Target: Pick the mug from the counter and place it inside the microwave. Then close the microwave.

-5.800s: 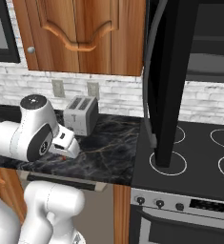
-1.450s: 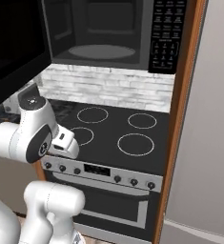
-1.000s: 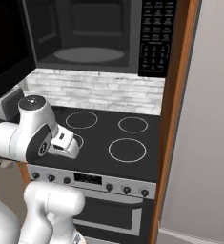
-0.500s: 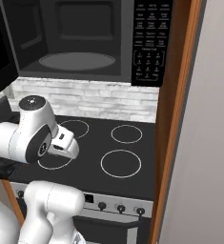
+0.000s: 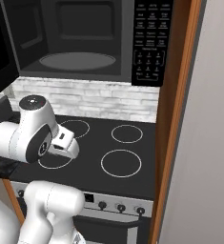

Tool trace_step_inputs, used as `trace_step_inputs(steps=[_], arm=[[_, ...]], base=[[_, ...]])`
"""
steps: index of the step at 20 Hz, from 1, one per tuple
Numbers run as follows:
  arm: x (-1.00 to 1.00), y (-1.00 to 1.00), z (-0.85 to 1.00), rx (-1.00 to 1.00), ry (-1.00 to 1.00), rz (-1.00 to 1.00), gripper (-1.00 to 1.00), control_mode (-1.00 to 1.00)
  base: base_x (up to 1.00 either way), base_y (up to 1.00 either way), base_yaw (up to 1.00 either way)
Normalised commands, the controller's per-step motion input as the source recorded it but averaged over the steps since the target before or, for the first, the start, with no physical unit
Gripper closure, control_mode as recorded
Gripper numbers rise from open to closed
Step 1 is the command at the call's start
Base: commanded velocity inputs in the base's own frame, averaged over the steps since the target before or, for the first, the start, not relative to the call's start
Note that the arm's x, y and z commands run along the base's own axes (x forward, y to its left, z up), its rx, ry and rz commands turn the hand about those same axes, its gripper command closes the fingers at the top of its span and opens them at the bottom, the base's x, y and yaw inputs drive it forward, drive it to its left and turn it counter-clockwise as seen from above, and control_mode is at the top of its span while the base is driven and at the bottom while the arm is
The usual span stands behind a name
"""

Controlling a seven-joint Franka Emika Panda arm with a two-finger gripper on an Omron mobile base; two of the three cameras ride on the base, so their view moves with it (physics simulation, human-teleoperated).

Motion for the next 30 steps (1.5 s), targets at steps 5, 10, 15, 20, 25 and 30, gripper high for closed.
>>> trace_step_inputs(steps=[5,10,15,20,25,30], arm=[[0.00,0.00,0.00,0.00,0.00,0.00,1.00,1.00],[0.00,0.00,0.00,0.00,0.00,0.00,1.00,1.00],[0.00,0.00,0.00,0.00,0.00,0.00,1.00,1.00],[-0.08,0.01,0.00,0.00,-0.01,0.00,1.00,-1.00],[-0.26,0.05,0.02,0.00,-0.06,0.00,1.00,-1.00],[-0.29,0.06,0.53,-0.02,-0.09,0.00,1.00,-1.00]], base=[[-0.09,0.02,0.00],[0.00,0.00,0.00],[0.00,0.00,0.00],[0.00,0.00,0.00],[0.00,0.00,0.00],[0.00,0.00,0.00]])
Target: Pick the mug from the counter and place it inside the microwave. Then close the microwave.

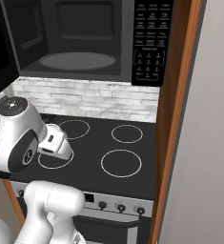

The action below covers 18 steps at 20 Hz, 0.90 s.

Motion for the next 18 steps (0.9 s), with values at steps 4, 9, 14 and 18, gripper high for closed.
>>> trace_step_inputs(steps=[4,9,14,18], arm=[[-0.01,0.00,0.85,0.00,-0.06,0.00,1.00,-1.00],[0.00,0.00,0.74,0.00,-0.05,0.00,1.00,-1.00],[0.00,0.10,0.35,0.00,-0.15,0.00,1.00,-1.00],[0.00,0.00,0.21,0.00,-0.23,0.00,1.00,-1.00]], base=[[0.00,0.00,0.00],[0.00,0.00,0.00],[0.00,0.00,0.00],[0.00,0.00,0.00]])
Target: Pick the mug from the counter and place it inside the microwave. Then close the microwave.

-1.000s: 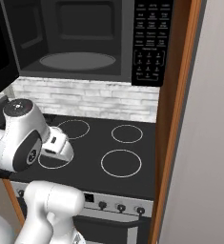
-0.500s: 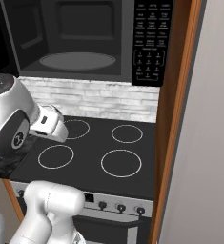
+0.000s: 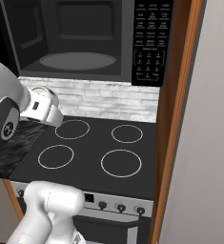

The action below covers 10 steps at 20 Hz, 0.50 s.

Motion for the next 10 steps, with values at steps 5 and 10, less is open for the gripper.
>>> trace_step_inputs(steps=[5,10], arm=[[0.01,0.00,0.12,0.00,-0.20,0.00,1.00,-1.00],[0.00,0.02,0.28,0.00,-0.10,0.00,1.00,-1.00]], base=[[0.00,0.00,0.00],[0.00,0.00,0.00]])
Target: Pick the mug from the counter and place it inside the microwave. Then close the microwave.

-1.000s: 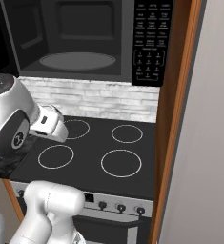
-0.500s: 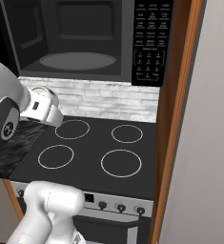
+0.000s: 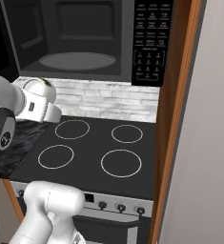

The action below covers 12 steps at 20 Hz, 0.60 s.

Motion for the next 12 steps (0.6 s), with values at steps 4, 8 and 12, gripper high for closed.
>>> trace_step_inputs(steps=[4,8,12], arm=[[0.00,0.02,0.37,0.00,-0.14,0.00,1.00,-1.00],[0.00,0.00,0.48,0.00,-0.04,0.00,1.00,-1.00],[0.09,0.00,0.21,0.00,0.00,0.00,1.00,-1.00]], base=[[0.00,0.00,0.00],[0.00,0.00,0.00],[0.00,0.00,0.00]])
